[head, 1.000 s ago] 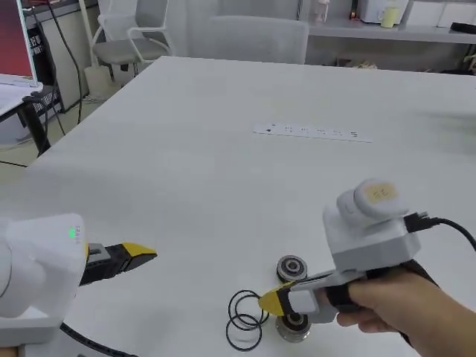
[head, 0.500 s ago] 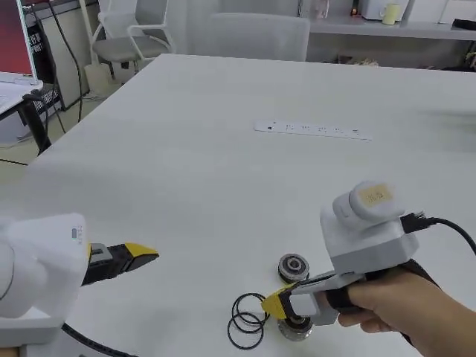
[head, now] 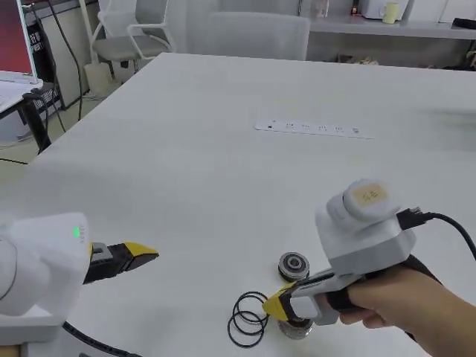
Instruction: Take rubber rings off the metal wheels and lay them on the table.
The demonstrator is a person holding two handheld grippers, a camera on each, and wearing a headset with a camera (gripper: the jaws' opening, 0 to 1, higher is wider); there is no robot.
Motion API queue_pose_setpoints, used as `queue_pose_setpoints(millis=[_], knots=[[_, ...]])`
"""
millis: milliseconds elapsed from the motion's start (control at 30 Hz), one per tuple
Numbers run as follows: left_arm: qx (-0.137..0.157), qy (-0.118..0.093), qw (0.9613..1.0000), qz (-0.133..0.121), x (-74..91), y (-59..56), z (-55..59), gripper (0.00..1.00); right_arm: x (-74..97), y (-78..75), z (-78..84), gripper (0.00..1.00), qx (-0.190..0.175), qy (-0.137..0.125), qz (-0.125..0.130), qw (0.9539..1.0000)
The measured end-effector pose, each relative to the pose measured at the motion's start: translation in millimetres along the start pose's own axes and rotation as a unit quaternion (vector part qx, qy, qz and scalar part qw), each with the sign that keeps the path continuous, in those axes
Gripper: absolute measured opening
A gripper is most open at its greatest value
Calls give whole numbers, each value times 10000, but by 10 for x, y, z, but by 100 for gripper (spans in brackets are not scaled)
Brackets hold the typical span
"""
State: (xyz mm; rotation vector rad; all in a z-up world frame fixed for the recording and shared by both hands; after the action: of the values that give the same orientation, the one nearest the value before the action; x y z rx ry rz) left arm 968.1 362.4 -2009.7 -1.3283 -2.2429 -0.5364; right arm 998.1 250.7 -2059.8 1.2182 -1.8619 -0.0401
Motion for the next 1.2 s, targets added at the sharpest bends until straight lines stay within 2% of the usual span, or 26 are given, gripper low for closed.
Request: queue_pose_setpoints(millis=[367,600,733,867,1133,1200], knots=[[-30,63,10000,0,-1,-10,15,94,-14,-7,-14,2,328,28,70,9994],[-26,66,10000,-7,-1,-8,18,93,-10,-3,-14,4,385,51,68,9992],[-18,66,10000,-19,0,-5,20,93,3,-41,-8,9,530,98,207,9983],[-13,62,10000,-21,1,-3,20,93,16,-63,-8,9,517,103,251,9983],[-8,43,10000,-21,3,-2,14,93,111,-120,-113,11,445,-182,356,9982],[-16,50,10000,-13,3,-5,15,93,147,-134,-169,11,456,-352,378,9976]])
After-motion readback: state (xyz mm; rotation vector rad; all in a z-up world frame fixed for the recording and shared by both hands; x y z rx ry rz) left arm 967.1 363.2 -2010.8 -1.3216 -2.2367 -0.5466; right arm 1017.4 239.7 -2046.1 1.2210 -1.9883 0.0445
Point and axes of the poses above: the centre of the closed fingertips' face, and the gripper's own axes: x roughly backward along the fingers, y roughly to its left, z roughly out of its underside, the point moved 2 cm from there along x, roughly backward along the fingers, and after that the axes turned 8 degrees about -z, right-handed, at the moved point
